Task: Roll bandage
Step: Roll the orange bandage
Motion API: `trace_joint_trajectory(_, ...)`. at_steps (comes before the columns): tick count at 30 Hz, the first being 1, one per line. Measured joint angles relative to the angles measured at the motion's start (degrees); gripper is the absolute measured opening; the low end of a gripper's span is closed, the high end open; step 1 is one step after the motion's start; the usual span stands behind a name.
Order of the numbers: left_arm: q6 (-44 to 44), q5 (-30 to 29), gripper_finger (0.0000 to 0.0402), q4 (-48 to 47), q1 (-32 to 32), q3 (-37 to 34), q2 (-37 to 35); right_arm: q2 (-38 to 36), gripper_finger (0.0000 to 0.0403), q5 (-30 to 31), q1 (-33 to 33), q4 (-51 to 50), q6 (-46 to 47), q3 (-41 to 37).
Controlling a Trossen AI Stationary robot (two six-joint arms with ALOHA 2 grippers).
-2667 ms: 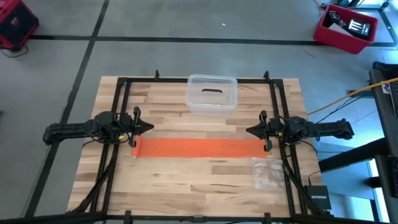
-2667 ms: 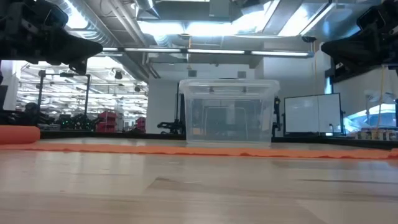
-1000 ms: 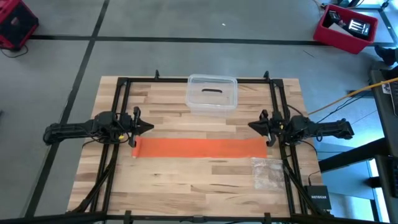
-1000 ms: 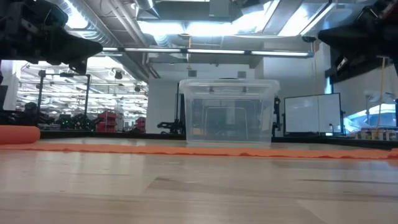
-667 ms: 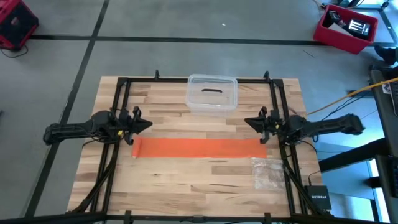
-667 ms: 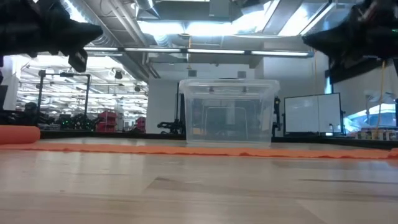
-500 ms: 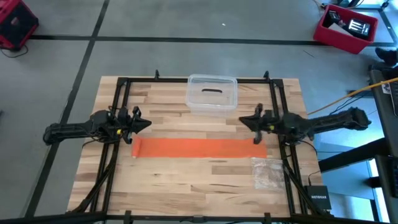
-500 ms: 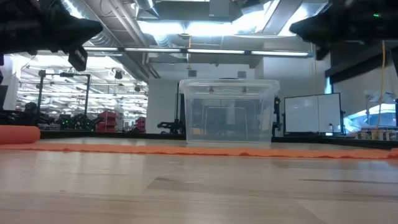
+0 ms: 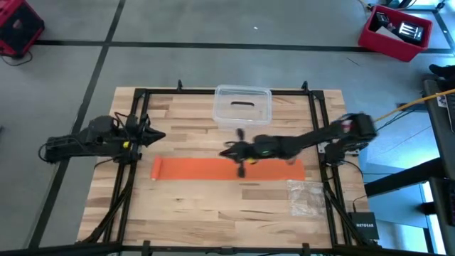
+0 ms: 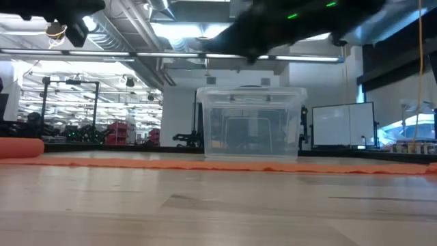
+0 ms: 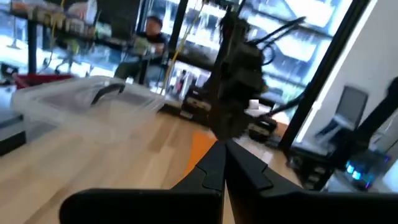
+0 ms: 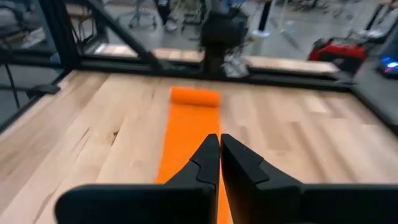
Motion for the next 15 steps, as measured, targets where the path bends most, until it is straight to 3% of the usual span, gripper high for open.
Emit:
trace_joint_trajectory(7, -4.1, 0.0, 0.0001, -16.9, 0.0, 6.8, 9.8, 18.5, 0.0019, -0.6, 0.0, -10.4, 1.6, 16.6)
trace_joint_trajectory(15, -11.9, 2.6, 0.0001, -25.8, 0.0, 7.8, 17.7, 26.4, 0.0019, 1.6, 0.0, -22.3, 2.0, 22.6)
